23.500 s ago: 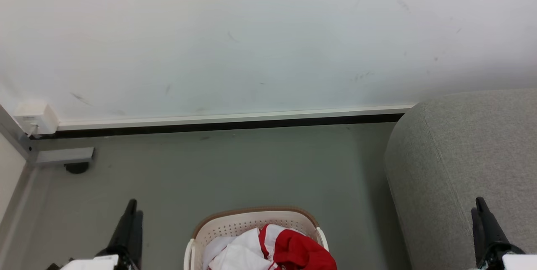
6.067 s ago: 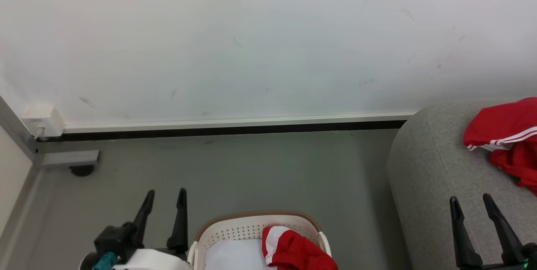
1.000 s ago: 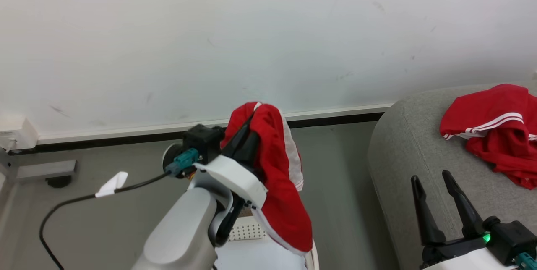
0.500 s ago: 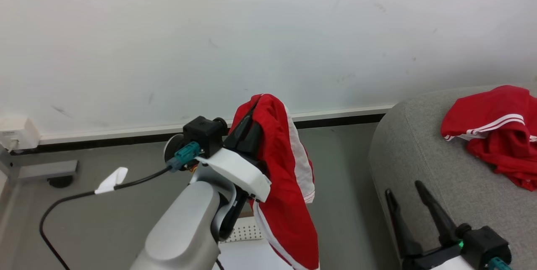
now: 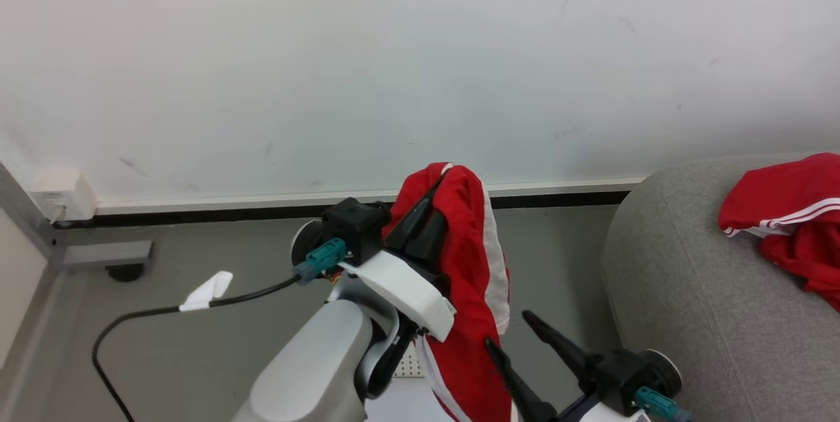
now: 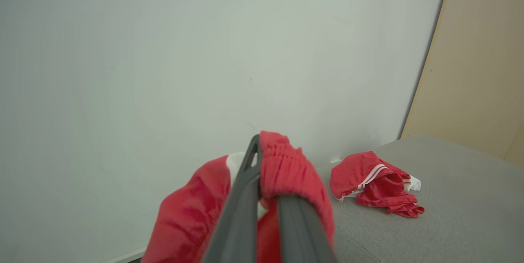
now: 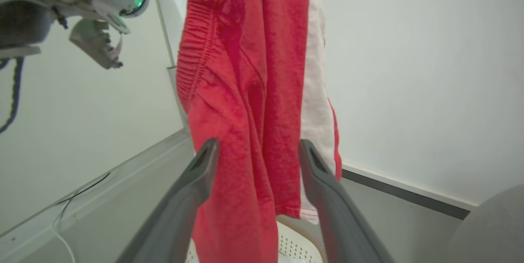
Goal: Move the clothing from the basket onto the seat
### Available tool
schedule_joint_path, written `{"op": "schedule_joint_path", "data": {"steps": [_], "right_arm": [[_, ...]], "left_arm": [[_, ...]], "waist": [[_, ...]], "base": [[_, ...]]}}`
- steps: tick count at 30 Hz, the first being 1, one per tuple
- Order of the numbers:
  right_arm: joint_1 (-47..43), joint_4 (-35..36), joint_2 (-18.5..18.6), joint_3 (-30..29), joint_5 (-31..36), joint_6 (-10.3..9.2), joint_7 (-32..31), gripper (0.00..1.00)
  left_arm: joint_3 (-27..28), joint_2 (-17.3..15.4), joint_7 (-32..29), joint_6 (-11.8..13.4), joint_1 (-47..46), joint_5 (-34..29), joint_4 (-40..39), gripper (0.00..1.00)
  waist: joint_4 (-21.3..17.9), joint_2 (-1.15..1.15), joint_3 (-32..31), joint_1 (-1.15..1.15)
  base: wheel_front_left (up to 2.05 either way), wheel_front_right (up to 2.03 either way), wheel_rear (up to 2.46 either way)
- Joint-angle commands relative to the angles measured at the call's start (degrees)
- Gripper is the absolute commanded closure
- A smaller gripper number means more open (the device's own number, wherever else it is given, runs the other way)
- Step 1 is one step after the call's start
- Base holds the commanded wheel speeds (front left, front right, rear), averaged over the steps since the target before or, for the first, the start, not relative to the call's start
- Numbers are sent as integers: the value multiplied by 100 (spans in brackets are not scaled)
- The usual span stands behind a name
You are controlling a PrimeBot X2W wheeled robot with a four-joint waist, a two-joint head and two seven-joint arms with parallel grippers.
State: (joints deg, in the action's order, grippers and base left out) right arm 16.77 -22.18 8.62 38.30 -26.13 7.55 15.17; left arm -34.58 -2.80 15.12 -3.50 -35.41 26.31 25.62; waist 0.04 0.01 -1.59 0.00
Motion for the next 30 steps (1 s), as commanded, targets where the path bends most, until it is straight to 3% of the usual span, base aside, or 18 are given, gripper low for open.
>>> {"op": "schedule_joint_path", "data": {"steps": [1, 13, 14, 16, 30], "right_arm": [[118, -128, -36, 151, -87, -13, -5, 0], [581, -1127, -168, 841, -521, -13, -5, 0], [599, -1172, -158, 844, -530, -13, -5, 38], [643, -1243, -147, 835, -564, -13, -5, 100], [598, -1218, -116, 754, -602, -13, -4, 100]], "left_arm": [[-74, -19, 5, -4, 41, 66, -33, 100], [-998, -20, -56, 115, 48, 484, -431, 100], [-1044, -20, -61, 132, 53, 517, -464, 100], [-1132, -20, -74, 145, 63, 560, -504, 100], [-1179, -60, -65, 229, 76, 615, -479, 100]], "waist": [[95, -1, -18, 0], [690, -1, -108, 0], [731, -1, -114, 0], [799, -1, -128, 0], [886, -1, -170, 0]], "base": [[0, 0, 0], [0, 0, 0], [0, 0, 0], [0, 0, 0], [0, 0, 0]]}}
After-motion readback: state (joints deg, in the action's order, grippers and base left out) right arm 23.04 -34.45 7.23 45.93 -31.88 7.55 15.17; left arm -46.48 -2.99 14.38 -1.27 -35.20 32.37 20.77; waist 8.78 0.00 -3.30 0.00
